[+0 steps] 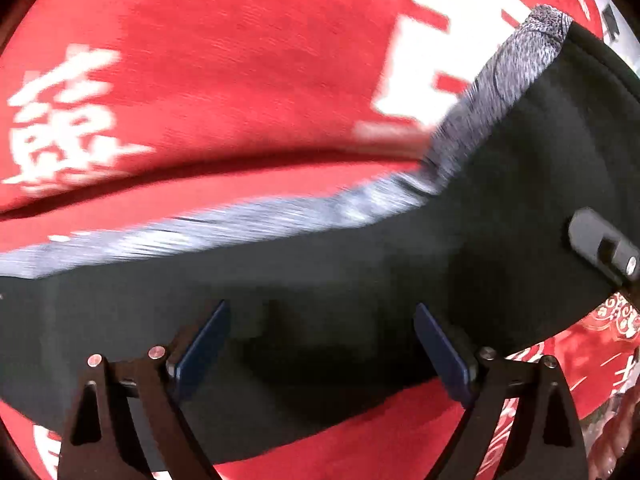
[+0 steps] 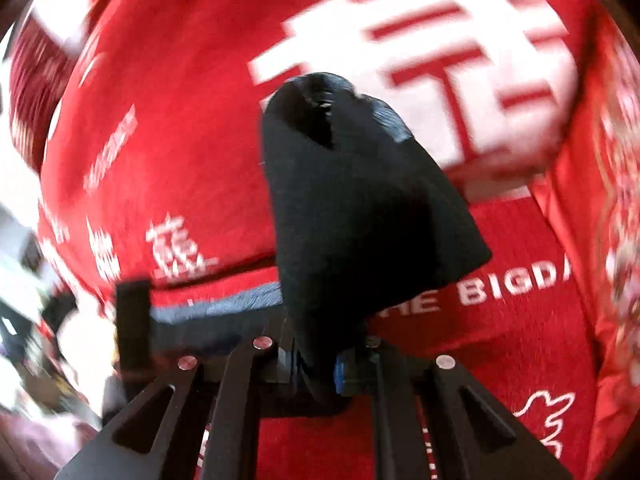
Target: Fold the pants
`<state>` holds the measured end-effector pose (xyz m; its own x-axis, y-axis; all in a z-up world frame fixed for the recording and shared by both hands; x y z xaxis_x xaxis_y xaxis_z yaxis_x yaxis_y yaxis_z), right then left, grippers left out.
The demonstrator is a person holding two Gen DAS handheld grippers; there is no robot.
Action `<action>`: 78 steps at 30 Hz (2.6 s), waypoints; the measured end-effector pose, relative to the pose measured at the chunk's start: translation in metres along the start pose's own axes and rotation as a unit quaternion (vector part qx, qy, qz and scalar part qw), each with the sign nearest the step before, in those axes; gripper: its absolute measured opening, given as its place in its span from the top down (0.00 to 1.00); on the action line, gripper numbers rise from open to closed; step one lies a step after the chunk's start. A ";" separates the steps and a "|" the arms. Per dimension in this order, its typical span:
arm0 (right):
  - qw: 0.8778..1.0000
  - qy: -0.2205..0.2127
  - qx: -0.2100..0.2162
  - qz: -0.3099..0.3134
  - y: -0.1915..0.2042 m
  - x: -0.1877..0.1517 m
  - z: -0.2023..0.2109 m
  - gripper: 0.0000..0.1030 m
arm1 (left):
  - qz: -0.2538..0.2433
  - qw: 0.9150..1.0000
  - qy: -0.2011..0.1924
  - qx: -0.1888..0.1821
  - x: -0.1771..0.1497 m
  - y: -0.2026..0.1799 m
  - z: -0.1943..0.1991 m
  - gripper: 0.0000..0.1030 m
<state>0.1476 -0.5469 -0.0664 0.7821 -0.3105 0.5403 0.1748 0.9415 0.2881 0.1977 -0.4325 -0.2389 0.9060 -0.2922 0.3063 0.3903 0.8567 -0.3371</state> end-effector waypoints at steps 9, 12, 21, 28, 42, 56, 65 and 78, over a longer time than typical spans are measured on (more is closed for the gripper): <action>0.970 0.057 -0.060 0.228 0.176 -0.082 -0.076 0.79 | 0.082 0.989 -0.005 0.120 -0.042 0.182 0.093 0.09; 0.935 0.098 -0.127 0.317 0.207 -0.135 -0.124 0.70 | 0.098 0.986 0.000 0.138 -0.074 0.225 0.113 0.09; 0.975 0.156 -0.004 0.157 0.201 -0.137 -0.081 0.39 | 0.090 0.994 0.020 0.057 -0.080 0.209 0.111 0.09; 0.942 0.224 0.144 -0.205 0.148 -0.139 -0.102 0.40 | 0.058 0.995 0.063 -0.048 -0.059 0.138 0.077 0.09; 0.886 0.216 0.213 -0.351 0.136 -0.137 -0.121 0.96 | 0.024 0.994 0.076 -0.071 -0.064 0.104 0.065 0.43; 0.940 0.294 0.174 -0.029 0.187 -0.138 -0.109 0.47 | 0.058 0.995 0.052 0.056 -0.087 0.153 0.082 0.10; 0.976 0.191 0.077 -0.074 0.058 -0.047 -0.127 0.47 | 0.008 0.999 0.028 0.025 -0.025 0.104 0.057 0.10; 0.964 0.260 -0.008 -0.056 0.034 -0.093 -0.153 0.50 | 0.039 0.992 0.101 0.063 -0.069 0.125 0.013 0.01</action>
<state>0.1721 -0.4663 -0.2280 0.9510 -0.3072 0.0359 0.2820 0.9089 0.3073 0.1816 -0.2995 -0.2910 0.9518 -0.2916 0.0951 0.3061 0.9227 -0.2344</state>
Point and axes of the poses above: each gripper's, at about its wrist camera, not at the fingertips, and z roughly against the way its jaws point, y to its left, x to its top, the point moved 9 cm from there along -z, roughly the way its jaws point, and after that the axes turned 8 degrees about -x, right-handed, at the moved point
